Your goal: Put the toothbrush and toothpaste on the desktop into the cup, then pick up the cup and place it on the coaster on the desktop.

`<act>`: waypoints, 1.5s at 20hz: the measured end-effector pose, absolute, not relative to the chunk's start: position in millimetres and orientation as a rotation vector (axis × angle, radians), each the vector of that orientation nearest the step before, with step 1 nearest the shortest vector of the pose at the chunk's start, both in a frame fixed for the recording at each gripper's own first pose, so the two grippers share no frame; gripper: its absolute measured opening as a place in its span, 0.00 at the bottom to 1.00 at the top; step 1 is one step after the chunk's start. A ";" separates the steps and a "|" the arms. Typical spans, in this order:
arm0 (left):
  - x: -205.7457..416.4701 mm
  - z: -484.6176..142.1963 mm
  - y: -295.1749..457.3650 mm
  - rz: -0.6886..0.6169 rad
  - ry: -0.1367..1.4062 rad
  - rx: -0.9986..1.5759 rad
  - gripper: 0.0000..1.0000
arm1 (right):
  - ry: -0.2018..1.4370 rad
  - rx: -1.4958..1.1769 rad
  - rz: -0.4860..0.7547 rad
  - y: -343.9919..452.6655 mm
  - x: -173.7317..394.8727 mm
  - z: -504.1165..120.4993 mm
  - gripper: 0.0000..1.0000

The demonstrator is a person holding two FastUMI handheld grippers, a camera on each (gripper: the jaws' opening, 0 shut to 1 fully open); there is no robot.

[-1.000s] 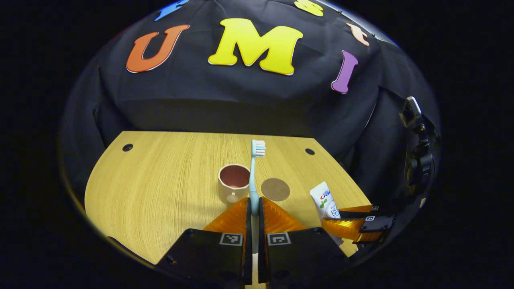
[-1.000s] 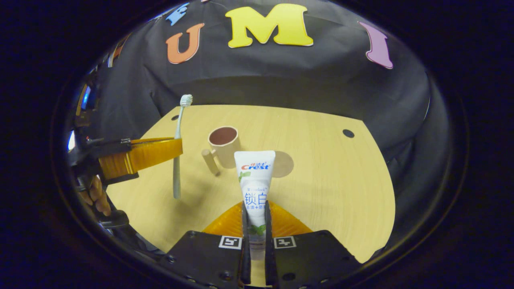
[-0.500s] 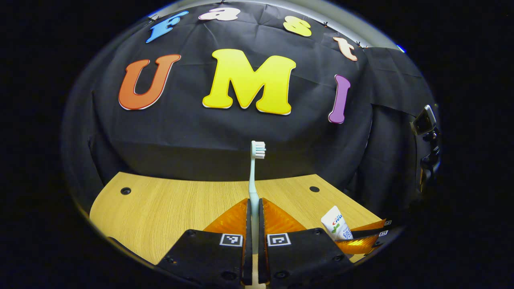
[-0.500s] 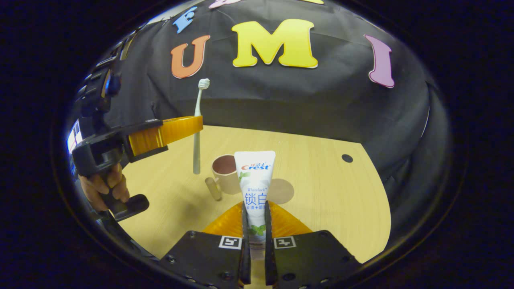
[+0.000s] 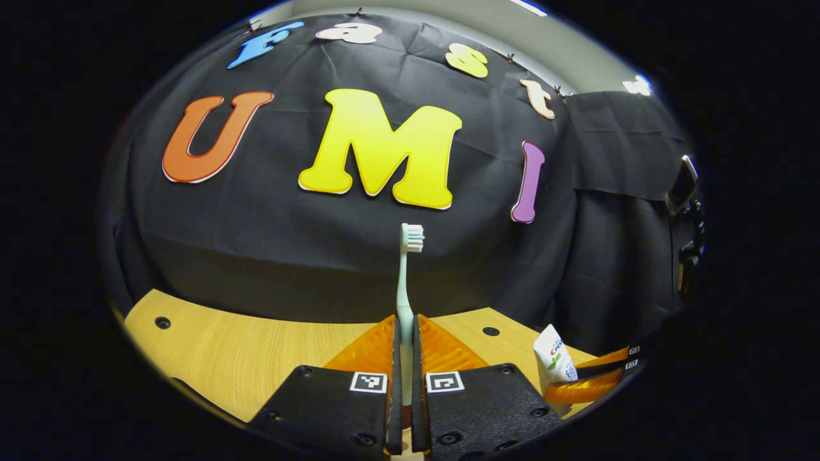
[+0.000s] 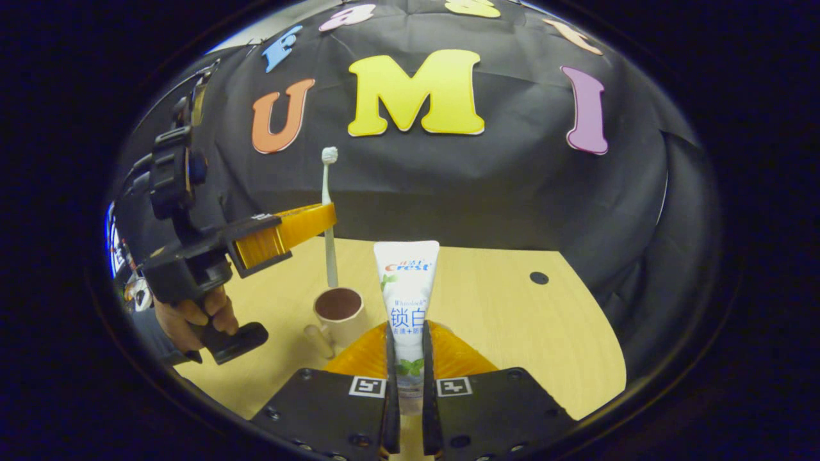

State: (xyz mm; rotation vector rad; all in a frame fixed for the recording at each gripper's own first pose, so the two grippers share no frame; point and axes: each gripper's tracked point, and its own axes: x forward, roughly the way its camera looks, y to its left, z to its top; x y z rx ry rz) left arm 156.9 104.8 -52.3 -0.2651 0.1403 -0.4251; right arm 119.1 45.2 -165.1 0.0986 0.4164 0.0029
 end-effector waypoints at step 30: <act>145.6 -174.6 88.6 -0.405 0.350 -0.124 0.11 | 0.402 0.189 0.024 55.1 179.5 -216.5 0.14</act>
